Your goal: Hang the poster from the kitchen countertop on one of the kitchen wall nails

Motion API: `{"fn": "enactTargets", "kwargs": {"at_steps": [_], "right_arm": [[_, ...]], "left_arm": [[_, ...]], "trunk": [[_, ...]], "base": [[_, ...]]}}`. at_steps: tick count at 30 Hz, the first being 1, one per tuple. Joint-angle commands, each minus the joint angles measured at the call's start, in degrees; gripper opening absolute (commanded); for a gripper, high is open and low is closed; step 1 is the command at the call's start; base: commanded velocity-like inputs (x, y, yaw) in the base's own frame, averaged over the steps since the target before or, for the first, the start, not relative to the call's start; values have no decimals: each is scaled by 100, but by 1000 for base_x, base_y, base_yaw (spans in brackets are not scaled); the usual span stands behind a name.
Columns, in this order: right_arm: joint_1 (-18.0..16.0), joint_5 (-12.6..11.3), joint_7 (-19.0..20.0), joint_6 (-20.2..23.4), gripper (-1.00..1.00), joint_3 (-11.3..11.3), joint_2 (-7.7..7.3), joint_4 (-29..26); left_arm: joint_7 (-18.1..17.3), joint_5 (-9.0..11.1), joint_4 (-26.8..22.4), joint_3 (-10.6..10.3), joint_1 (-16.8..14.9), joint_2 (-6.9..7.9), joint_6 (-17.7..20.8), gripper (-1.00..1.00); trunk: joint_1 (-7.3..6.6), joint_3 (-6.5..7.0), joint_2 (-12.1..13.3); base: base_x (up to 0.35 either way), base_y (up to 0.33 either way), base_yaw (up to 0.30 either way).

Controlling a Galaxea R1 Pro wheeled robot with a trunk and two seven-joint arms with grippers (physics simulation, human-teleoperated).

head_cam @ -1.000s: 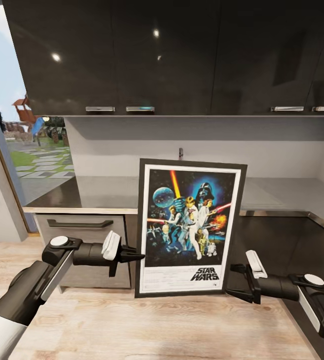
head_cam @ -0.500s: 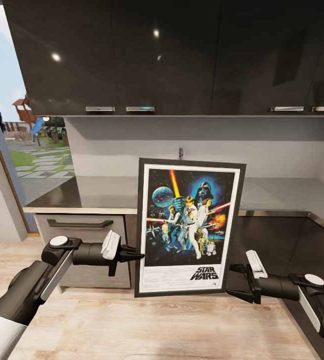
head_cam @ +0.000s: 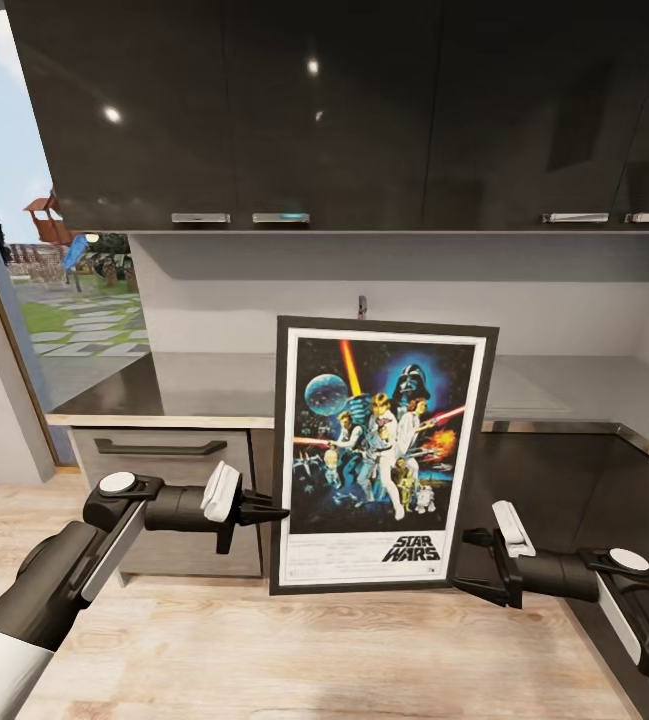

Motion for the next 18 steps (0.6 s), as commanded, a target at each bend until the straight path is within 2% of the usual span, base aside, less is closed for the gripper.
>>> {"fn": "enactTargets", "kwargs": {"at_steps": [1,18], "right_arm": [[-4,-12,20,60,100,0,-1,2],[-4,-14,22,51,100,2,0,9]], "left_arm": [[-2,34,0,-12,-6,6,48,-100],[-11,34,16,-12,-6,6,31,-100]], "trunk": [[0,-7,-4],[0,-7,-4]], "base": [[0,0,0],[0,0,0]]}}
